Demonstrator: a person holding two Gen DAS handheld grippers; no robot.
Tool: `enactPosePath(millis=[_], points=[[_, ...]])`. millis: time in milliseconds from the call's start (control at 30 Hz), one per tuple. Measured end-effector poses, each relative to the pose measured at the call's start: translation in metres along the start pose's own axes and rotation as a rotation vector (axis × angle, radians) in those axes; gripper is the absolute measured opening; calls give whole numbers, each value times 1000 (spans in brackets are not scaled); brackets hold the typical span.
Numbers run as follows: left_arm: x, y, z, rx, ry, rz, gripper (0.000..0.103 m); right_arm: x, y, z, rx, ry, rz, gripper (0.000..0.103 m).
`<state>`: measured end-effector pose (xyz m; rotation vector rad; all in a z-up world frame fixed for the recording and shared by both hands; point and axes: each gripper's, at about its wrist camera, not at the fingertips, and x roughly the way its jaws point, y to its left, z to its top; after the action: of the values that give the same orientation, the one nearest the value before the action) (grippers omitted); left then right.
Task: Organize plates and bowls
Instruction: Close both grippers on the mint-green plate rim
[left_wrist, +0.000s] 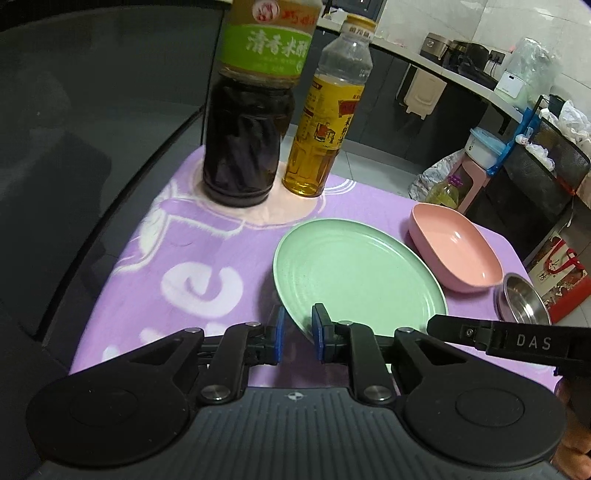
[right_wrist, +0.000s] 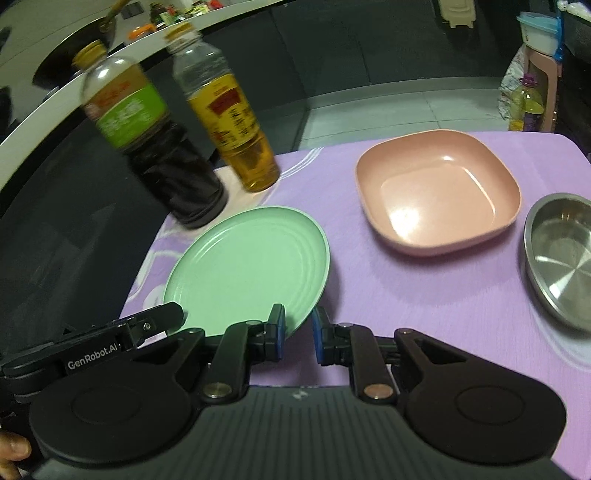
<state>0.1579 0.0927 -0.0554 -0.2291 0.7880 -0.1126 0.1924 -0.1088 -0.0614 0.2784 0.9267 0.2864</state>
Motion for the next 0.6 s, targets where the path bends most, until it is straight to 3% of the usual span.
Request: enactPosePath(millis=[267,600], points=[[-33,-1,-21,41,-54,20,16,-15,13,-20,-43,13,24,16],[-45,-2,-32,63,-77,43,16,-24,19,-32,-70,11,45,17]])
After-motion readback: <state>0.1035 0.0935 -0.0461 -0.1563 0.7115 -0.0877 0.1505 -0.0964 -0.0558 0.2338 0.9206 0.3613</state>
